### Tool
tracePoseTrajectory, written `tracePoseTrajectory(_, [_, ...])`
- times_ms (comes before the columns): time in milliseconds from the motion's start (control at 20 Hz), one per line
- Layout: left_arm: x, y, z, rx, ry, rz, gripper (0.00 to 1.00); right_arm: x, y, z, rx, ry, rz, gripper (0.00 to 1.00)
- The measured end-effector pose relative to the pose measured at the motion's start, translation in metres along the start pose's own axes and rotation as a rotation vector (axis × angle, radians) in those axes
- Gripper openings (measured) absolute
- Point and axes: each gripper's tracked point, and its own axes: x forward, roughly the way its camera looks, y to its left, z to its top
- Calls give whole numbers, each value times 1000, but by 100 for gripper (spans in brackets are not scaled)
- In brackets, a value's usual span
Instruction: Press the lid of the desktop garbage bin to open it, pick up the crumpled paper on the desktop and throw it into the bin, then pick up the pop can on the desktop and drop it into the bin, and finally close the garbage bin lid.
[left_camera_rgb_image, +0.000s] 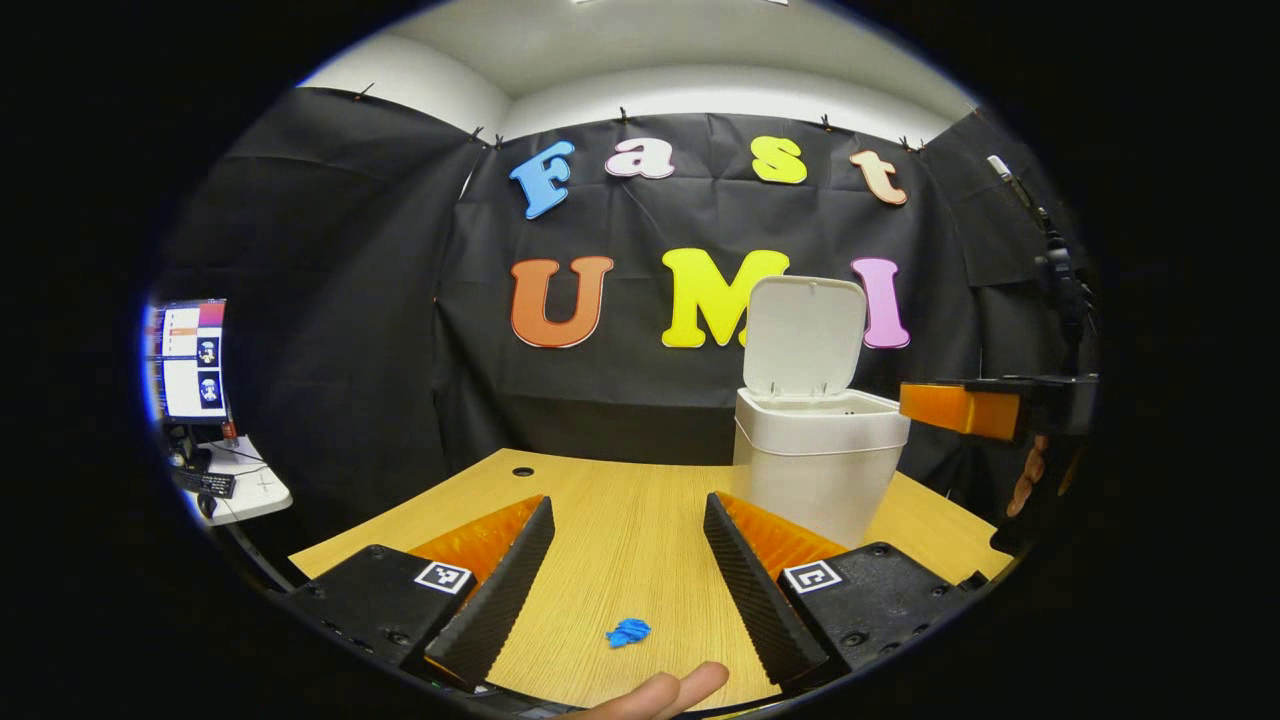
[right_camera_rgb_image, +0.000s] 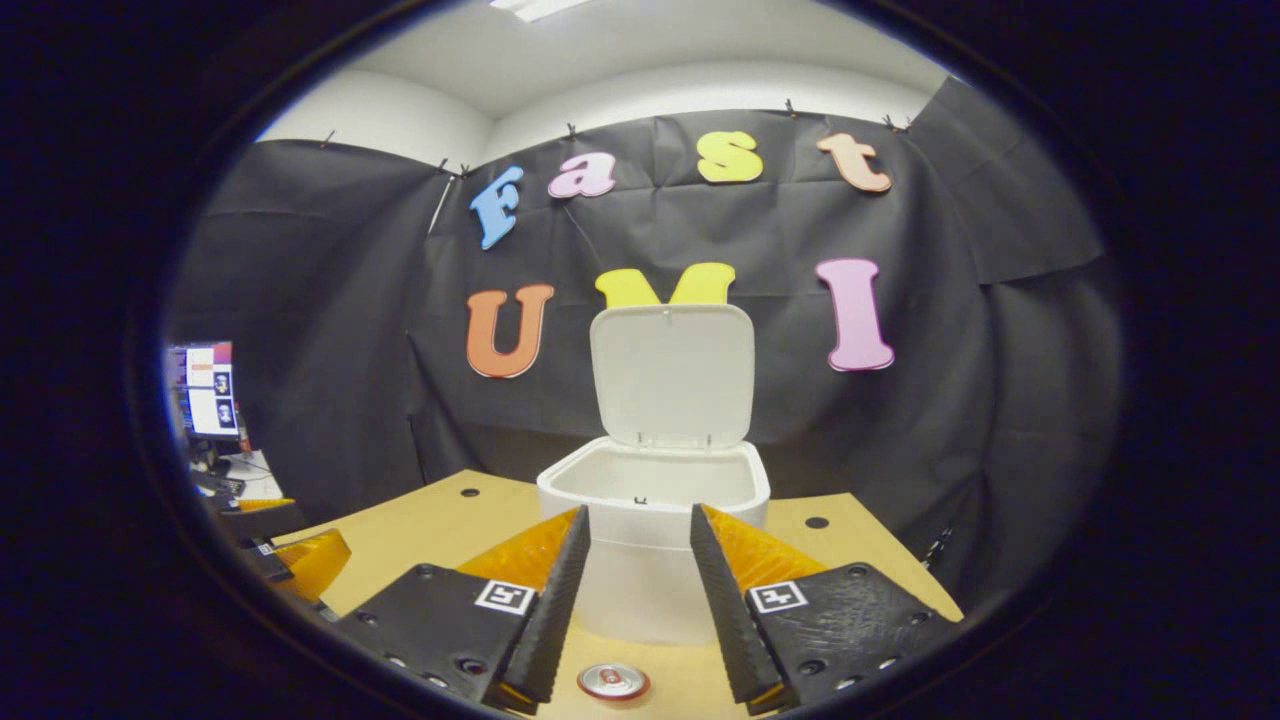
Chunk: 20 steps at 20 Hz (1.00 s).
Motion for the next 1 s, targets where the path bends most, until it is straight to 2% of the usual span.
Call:
tracePoseTrajectory(50, [2,-1,-2,5,6,1,97,-6,-2,1,-12,-17,-8,64])
tracePoseTrajectory(150, [5,-3,-7,9,19,1,97,-15,-12,-5,-22,-28,-36,73])
tracePoseTrajectory(200, [7,-5,-9,9,25,0,97,-22,-12,-8,-26,-32,-29,80])
tracePoseTrajectory(250, [8,-6,-11,7,31,1,97,-30,-13,-10,-24,-43,-27,82])
tracePoseTrajectory(300, [10,-7,-14,7,38,2,97,-36,-15,-9,-15,-61,-18,91])
tracePoseTrajectory(400, [13,-12,-20,22,52,-3,98,-45,-23,-13,5,-80,-15,93])
tracePoseTrajectory(550, [19,-14,-32,32,83,0,97,-53,-46,-27,-17,-81,-60,97])
tracePoseTrajectory(600, [20,-15,-39,28,101,1,97,-57,-51,-31,-26,-80,-70,95])
tracePoseTrajectory(700, [26,-16,-51,28,138,3,98,-61,-48,-41,-28,-81,-40,97])
tracePoseTrajectory(750, [29,-18,-59,40,158,0,98,-62,-46,-48,-19,-73,-18,95])
tracePoseTrajectory(1000, [47,-20,-133,79,364,-16,98,-59,-47,-78,-20,-17,-6,97])
